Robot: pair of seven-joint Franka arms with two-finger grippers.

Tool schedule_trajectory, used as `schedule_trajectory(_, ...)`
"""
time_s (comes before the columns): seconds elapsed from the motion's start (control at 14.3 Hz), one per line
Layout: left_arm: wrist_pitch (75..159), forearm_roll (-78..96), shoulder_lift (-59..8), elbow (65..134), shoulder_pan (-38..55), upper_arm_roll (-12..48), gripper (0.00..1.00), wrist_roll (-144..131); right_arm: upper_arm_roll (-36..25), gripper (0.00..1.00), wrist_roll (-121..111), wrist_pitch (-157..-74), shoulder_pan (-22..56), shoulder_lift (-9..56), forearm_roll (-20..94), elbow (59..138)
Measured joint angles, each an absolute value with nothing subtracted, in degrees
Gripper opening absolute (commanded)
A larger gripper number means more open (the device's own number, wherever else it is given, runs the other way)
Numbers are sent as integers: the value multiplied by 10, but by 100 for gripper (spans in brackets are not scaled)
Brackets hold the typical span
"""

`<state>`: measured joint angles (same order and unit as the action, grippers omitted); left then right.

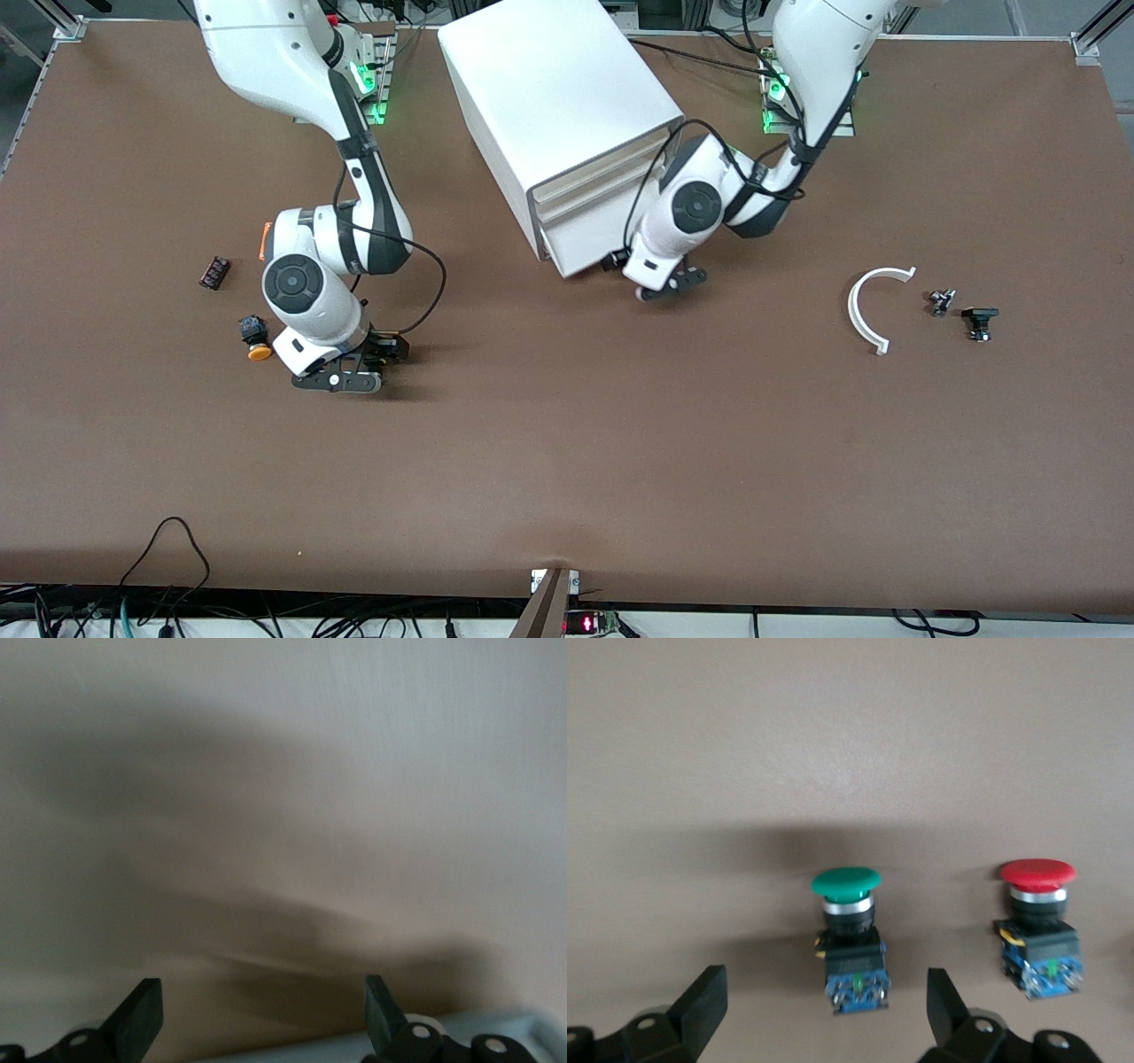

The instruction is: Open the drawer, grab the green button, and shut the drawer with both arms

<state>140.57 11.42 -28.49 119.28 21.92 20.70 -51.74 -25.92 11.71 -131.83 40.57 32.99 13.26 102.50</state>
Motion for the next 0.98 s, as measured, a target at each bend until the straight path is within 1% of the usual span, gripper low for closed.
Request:
schedule_trajectory(0.21, 1406, 114, -277, 1210, 220, 241, 100, -525, -263, 100, 118, -1234, 381, 290, 133, 990)
schedule_trajectory(0.35, 1404, 114, -270, 1213, 217, 243, 100, -524, -263, 100, 118, -1160, 354, 278, 133, 944)
schedule_trajectory(0.49, 1404, 114, -260, 1214, 195, 241, 100, -524, -264, 100, 117, -1087, 333, 270, 132, 890)
schedule_trajectory(0.63, 1403, 114, -236, 1211, 133, 238, 100, -488, -263, 100, 117, -1033, 321, 257, 132, 845)
schedule_trajectory(0.77, 1385, 114, -196, 1201, 49, 234, 100, -425, -260, 100, 117, -1008, 304, 234, 124, 827)
schedule_trajectory(0.84, 1361, 114, -172, 1193, 6, 232, 100, -381, -247, 100, 116, -997, 283, 220, 119, 825)
schedule_trajectory(0.91, 1329, 114, -147, 1184, -29, 228, 100, -330, -218, 100, 114, -989, 245, 204, 109, 824)
schedule_trajectory(0.98, 1293, 114, -121, 1174, -53, 214, 100, -281, -175, 100, 109, -982, 193, 186, 93, 824)
